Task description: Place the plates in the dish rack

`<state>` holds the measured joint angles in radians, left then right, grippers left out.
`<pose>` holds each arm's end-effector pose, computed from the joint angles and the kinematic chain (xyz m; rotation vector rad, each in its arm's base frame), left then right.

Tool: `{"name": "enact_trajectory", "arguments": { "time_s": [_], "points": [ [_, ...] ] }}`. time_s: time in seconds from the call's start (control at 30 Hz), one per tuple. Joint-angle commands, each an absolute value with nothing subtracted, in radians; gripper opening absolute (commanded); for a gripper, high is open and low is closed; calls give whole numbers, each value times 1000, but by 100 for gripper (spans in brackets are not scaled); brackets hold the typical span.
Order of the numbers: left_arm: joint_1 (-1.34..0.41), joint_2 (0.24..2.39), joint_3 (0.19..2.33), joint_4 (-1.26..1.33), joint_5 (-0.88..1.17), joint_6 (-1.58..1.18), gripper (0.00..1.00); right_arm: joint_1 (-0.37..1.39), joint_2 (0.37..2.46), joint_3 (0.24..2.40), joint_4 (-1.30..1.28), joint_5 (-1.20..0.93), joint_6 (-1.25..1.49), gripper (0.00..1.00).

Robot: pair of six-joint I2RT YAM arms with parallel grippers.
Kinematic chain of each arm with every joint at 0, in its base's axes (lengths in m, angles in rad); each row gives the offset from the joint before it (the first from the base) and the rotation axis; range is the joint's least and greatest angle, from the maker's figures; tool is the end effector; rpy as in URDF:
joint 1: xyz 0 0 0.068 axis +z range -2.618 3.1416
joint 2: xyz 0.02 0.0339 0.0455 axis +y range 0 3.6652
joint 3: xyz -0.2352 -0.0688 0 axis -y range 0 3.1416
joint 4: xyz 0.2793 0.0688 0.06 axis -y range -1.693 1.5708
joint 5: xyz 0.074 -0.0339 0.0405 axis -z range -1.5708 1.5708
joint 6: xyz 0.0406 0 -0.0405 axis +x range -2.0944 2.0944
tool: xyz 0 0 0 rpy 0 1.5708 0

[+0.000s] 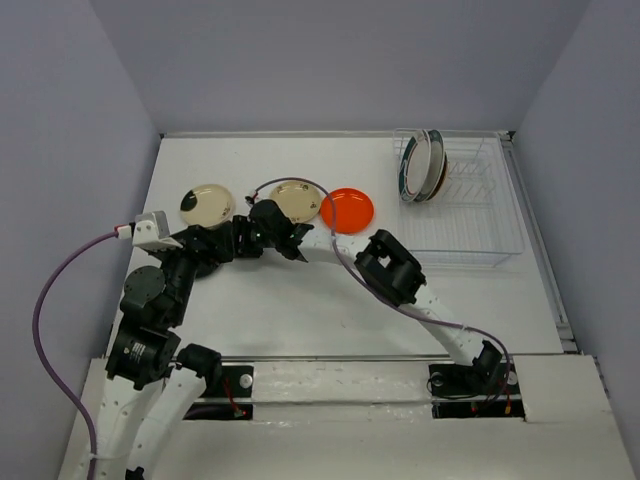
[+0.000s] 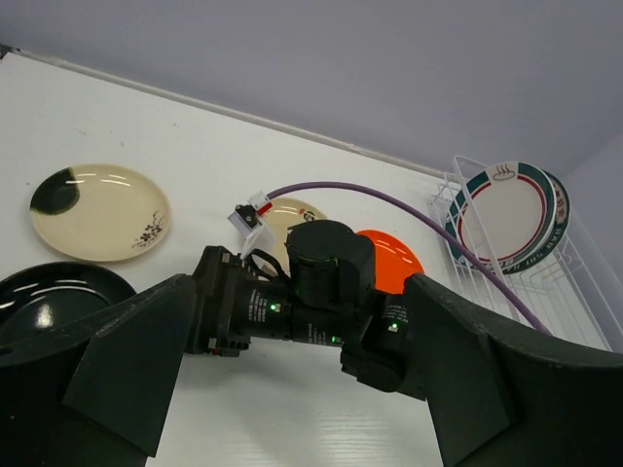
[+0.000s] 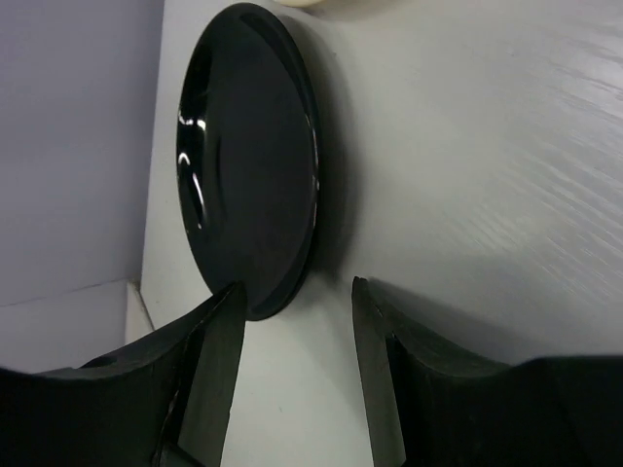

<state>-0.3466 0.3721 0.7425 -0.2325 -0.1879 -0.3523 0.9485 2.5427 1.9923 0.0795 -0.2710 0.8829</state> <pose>0.1459 -0.0446 0.3717 -0.1601 1.4412 -0.4392 0.3319 0.4813 0.0998 -0.2712 2.3235 1.3269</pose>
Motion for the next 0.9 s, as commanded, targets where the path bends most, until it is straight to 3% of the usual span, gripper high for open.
{"name": "enact_trajectory", "arguments": {
  "time_s": [0.0, 0.17, 0.33, 0.43, 0.6, 0.87],
  "points": [
    [-338, 403, 730, -199, -192, -360, 99, 950, 2621, 2123, 89, -331, 991, 54],
    [-333, 384, 729, -189, -158, -356, 99, 950, 2689, 2196, 78, -337, 1046, 53],
    [-331, 374, 729, -190, -146, -354, 99, 950, 2746, 2233, 80, -322, 1110, 43],
    [-333, 371, 727, -189, -141, -351, 99, 950, 2773, 2259, 72, -321, 1135, 35],
    [-331, 368, 724, -186, -120, -354, 99, 950, 2741, 2208, 67, -275, 1124, 7],
    [-331, 356, 724, -187, -123, -351, 99, 950, 2423, 1941, 182, -181, 938, 7]
  ]
}}
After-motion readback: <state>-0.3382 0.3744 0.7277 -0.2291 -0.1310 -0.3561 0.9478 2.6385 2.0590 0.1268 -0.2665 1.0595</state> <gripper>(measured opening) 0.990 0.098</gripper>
